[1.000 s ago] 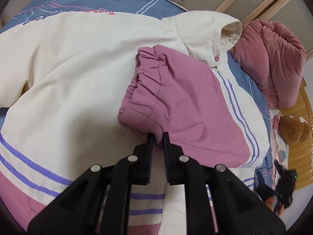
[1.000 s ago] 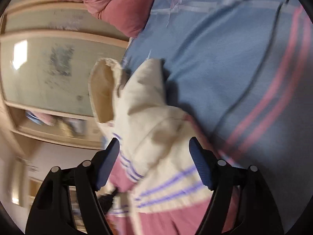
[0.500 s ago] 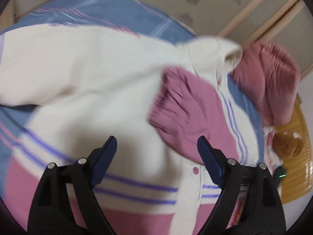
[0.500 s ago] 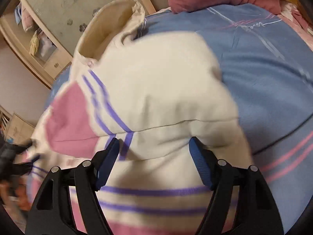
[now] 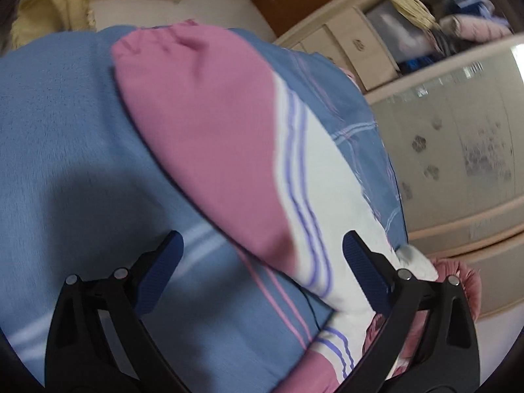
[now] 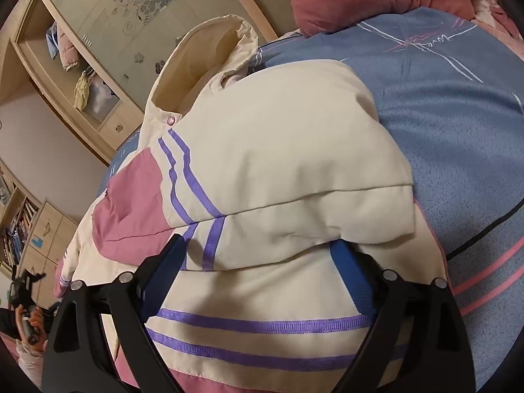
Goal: Fold large clothes
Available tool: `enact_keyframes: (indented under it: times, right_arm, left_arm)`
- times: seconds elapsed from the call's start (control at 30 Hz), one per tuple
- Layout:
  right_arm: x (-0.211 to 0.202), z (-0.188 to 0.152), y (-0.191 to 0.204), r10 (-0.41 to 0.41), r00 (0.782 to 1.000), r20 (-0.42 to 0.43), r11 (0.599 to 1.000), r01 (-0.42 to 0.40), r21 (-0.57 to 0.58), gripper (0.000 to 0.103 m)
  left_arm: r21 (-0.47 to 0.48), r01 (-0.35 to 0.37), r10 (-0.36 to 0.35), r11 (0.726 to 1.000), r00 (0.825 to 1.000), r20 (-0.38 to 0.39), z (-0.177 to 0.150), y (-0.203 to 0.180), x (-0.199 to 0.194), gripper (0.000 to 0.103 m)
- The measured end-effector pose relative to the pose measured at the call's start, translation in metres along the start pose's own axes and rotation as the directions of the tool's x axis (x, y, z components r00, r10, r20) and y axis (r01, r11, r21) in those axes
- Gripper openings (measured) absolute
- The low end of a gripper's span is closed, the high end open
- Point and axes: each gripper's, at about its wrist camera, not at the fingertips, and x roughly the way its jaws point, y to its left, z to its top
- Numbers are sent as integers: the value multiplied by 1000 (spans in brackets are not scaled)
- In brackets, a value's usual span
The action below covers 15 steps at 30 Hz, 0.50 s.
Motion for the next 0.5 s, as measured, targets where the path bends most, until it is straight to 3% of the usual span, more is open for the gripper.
enact_keyframes:
  times: [0.07, 0.27, 0.33, 0.37, 0.4, 0.5]
  right_arm:
    - [-1, 0, -2, 8, 1000, 1, 1000, -8, 6, 90]
    - [0, 0, -3, 13, 1000, 4, 1000, -13, -4, 93]
    - [-1, 0, -4, 19, 1000, 6, 1000, -19, -2, 93]
    - [-1, 0, -4, 23, 1000, 7, 1000, -23, 0, 93]
    - [-1, -1, -5, 26, 1000, 8, 1000, -26, 1, 93]
    - [-1, 0, -5, 34, 999, 11, 999, -34, 4, 93]
  left_arm:
    - [-25, 24, -24, 999, 1000, 1, 7, 10, 7, 99]
    - [-18, 72, -69, 997, 991, 118, 28, 9, 18, 94]
    - [-19, 69, -66, 997, 991, 119, 36, 8, 24, 72]
    - [-26, 59, -55, 998, 992, 115, 38, 9, 27, 39]
    - [-42, 55, -50, 998, 992, 112, 40, 12, 30, 13]
    - [-104, 181, -164, 978, 974, 159, 37, 20, 21, 9]
